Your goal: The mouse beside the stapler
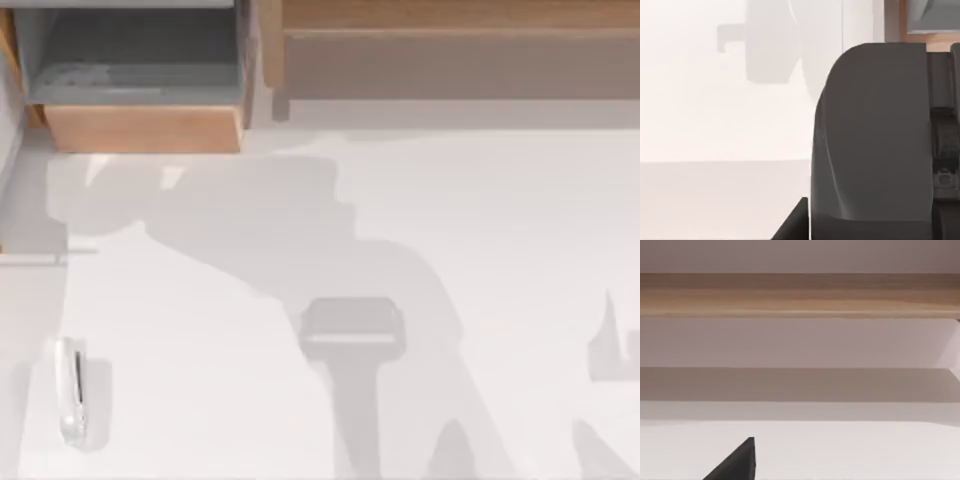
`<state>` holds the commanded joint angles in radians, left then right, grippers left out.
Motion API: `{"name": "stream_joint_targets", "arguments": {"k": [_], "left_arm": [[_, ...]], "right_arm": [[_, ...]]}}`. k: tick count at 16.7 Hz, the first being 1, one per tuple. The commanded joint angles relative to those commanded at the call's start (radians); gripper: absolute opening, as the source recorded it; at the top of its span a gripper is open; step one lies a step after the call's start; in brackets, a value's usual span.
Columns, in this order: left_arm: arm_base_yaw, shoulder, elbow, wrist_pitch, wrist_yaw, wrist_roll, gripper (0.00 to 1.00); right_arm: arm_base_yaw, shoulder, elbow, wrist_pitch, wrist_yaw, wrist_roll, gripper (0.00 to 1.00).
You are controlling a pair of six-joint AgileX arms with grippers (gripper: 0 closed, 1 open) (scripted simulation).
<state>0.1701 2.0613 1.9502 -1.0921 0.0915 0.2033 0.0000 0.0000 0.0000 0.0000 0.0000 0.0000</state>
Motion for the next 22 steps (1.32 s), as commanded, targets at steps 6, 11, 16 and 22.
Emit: {"name": "stream_joint_targets", "arguments": {"k": [6,11,16,22], "left_arm": [[-0.273,-0.233,-0.393,0.115,-0.039,-0.260,0.00],[-0.504,-0.365,-0.711,0.210,-0.090,-0.492,0.00],[-0.680,-0.439,-0.947,0.286,-0.130,-0.681,0.00],[-0.760,-0.457,-1.052,0.317,-0.145,-0.766,0.00]], "right_arm": [[0.000,0.000,0.000,0.000,0.000,0.000,1.00],[0.000,0.000,0.000,0.000,0.000,0.000,1.00],[0.000,0.000,0.000,0.000,0.000,0.000,1.00],[0.000,0.000,0.000,0.000,0.000,0.000,1.00]]}}
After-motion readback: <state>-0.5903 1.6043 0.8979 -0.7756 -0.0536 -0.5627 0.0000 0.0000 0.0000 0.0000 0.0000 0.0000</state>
